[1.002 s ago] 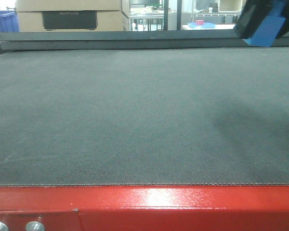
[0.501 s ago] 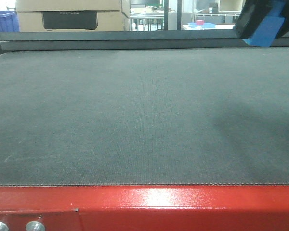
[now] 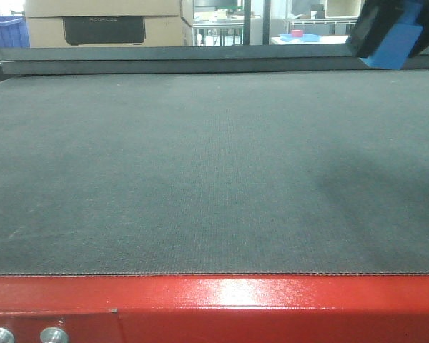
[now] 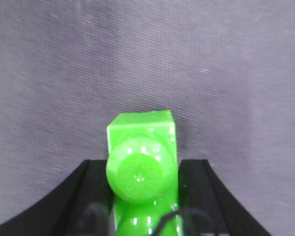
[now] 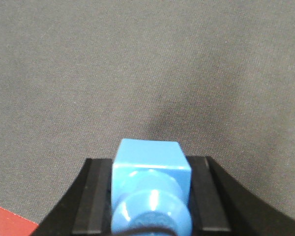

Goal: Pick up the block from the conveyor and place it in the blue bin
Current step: 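Lift both held blocks up off the conveyor belt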

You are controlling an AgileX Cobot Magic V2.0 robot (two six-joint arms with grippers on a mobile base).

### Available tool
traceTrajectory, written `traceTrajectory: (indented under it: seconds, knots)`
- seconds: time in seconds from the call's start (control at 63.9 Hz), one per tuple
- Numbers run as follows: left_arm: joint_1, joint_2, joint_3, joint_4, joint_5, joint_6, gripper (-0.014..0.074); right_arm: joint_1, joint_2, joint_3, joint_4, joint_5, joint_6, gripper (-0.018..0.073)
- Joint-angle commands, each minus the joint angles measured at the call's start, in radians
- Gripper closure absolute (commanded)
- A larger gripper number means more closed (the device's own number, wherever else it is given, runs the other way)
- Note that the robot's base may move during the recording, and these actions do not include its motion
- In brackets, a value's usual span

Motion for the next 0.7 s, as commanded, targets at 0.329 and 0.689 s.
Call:
traceTrajectory:
  seconds: [0.329, 0.689]
  knots:
    - [-0.264, -0.205, -0.004, 0.022, 0.073, -0.123, 0.0707, -0.096, -0.011, 0.018, -0.035, -0.039, -0.003, 0.0712]
    - [-0.386, -0.433, 0.142, 0.054, 0.027, -0.274, 0.0707, -0.141, -0.037, 0.110, -0.039, -0.064, -0.009, 0.0712]
